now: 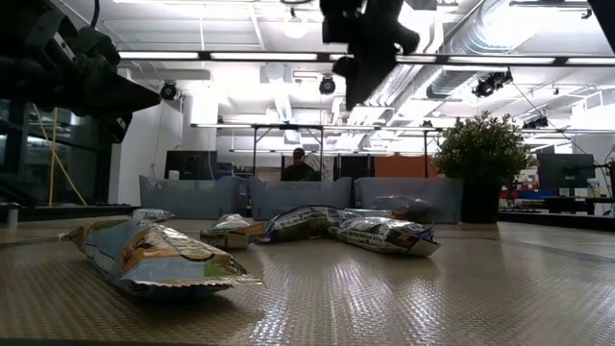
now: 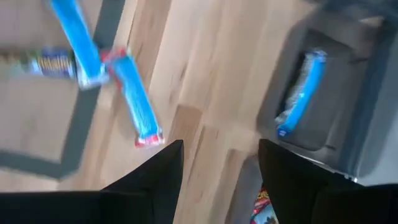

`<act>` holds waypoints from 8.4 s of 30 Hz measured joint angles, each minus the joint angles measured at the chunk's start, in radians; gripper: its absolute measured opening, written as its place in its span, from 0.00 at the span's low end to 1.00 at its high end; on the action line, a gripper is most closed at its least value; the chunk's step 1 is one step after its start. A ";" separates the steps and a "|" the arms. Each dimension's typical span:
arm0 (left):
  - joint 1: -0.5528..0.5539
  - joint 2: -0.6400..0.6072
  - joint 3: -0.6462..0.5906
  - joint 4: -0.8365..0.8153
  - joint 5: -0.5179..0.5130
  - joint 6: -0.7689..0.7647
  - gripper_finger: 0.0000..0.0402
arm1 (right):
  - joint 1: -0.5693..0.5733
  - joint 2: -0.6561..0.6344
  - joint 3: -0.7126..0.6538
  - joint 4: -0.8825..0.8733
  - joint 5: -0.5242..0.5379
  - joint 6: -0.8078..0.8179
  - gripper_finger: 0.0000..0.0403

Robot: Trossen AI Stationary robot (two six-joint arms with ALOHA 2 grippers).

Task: Pick and place Granola Bars by type
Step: Put the red granola bar into the right black bin

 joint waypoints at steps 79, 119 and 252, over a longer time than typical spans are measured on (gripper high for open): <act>0.000 0.000 0.000 0.000 0.000 0.000 0.00 | 0.159 0.228 -0.405 0.483 -0.153 0.180 0.36; 0.000 0.000 0.000 0.000 0.000 0.000 0.00 | 0.166 0.143 -0.411 0.583 -0.184 0.337 0.22; 0.000 0.000 0.000 0.000 0.000 0.000 0.00 | 0.227 0.268 0.501 0.720 -0.236 0.511 0.11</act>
